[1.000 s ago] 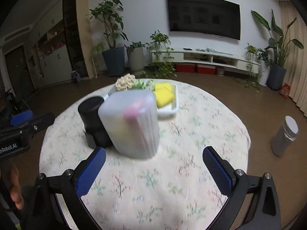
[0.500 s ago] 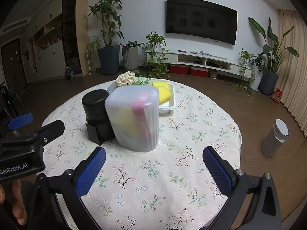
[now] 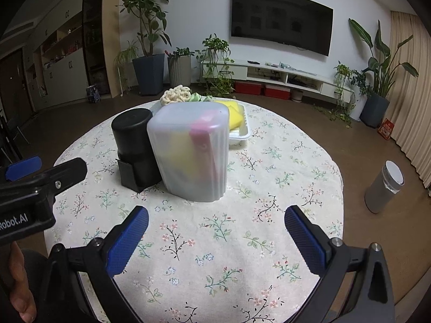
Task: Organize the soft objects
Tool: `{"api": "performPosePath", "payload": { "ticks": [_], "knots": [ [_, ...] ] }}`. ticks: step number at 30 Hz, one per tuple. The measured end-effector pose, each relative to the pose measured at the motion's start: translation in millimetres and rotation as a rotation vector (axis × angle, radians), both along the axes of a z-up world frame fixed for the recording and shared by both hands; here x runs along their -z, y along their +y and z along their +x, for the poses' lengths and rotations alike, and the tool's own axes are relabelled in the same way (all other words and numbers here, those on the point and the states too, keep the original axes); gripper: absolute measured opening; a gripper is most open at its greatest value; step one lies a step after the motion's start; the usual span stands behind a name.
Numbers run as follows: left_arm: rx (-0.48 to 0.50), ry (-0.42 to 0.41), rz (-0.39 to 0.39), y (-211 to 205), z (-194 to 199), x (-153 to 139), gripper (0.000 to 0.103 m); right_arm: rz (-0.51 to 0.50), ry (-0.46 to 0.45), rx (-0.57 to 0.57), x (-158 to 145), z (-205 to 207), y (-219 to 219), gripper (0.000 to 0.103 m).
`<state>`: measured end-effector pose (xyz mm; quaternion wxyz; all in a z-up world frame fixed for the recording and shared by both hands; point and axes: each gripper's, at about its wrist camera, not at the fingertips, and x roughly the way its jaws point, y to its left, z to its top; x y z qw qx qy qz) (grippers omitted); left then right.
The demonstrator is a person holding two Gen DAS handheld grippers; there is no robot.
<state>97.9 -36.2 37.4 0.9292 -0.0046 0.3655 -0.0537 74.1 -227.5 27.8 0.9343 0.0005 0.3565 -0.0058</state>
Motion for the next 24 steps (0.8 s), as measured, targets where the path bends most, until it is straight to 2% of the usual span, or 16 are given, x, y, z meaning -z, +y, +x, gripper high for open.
{"api": "performPosePath", "payload": {
  "ticks": [7,12,17,24],
  "knots": [
    [0.002,-0.014,0.017,-3.2,-2.6,1.1,0.103,0.013,0.017,0.020,0.9,2.9,-1.3,0.103],
    [0.017,-0.002,0.001,-5.8,-1.7,3.3,0.103,0.018,0.014,0.025,0.0,3.8,-0.1,0.103],
    [-0.010,0.003,0.046,-8.5,-0.3,5.5,0.103,0.013,0.018,0.041,1.5,4.7,-0.4,0.103],
    [-0.019,-0.005,0.057,-7.1,-0.6,6.8,0.103,0.001,0.014,0.048,-0.6,5.0,0.0,0.103]
  ]
}}
